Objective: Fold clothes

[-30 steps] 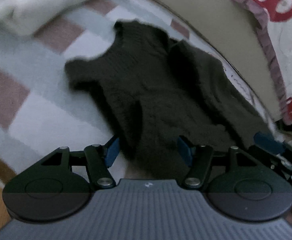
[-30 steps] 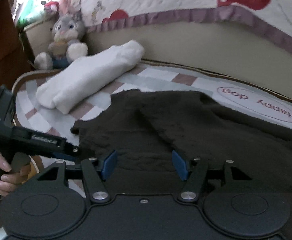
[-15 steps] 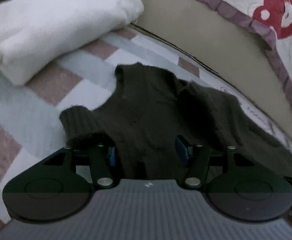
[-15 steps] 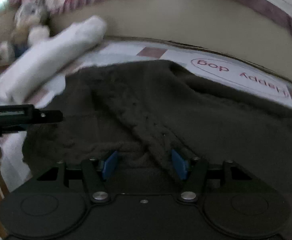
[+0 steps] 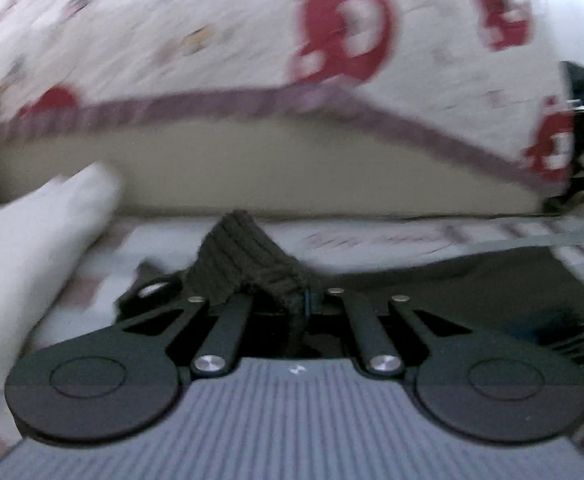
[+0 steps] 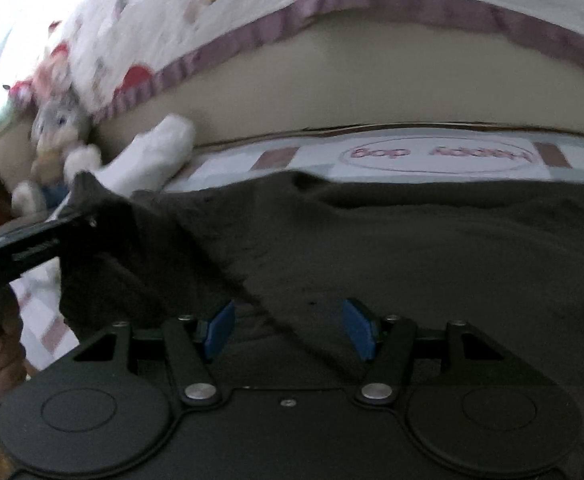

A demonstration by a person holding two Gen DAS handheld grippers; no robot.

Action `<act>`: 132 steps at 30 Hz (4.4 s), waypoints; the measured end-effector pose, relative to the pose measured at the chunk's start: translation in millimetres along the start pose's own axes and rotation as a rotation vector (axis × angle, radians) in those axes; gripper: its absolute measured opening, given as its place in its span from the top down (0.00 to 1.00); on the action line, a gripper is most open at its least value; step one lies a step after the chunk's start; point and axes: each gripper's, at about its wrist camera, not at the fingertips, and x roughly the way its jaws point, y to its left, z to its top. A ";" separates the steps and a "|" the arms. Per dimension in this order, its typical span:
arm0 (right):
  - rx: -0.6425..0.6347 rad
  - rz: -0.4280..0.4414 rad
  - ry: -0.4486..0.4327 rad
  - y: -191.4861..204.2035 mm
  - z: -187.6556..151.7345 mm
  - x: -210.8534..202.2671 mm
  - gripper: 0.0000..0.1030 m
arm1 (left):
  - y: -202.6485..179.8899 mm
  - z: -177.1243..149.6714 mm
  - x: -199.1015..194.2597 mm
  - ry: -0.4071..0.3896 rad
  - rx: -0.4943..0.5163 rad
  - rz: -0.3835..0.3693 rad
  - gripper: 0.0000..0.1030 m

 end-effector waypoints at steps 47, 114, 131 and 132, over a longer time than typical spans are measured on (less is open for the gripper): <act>0.115 -0.008 -0.217 -72.1 -36.6 -71.6 0.91 | -59.8 -85.7 33.9 0.454 -0.187 -0.249 0.74; 0.128 -0.159 0.020 -84.7 -61.1 -81.3 0.89 | -82.1 -63.6 44.5 0.598 -0.157 -0.436 0.87; 0.253 -0.152 0.134 -114.9 -78.1 -67.0 0.89 | -134.9 19.0 158.9 0.485 0.072 -0.345 0.83; 0.252 -0.146 0.134 -115.5 -78.9 -67.6 0.89 | -137.0 19.9 177.8 0.503 0.085 -0.303 0.83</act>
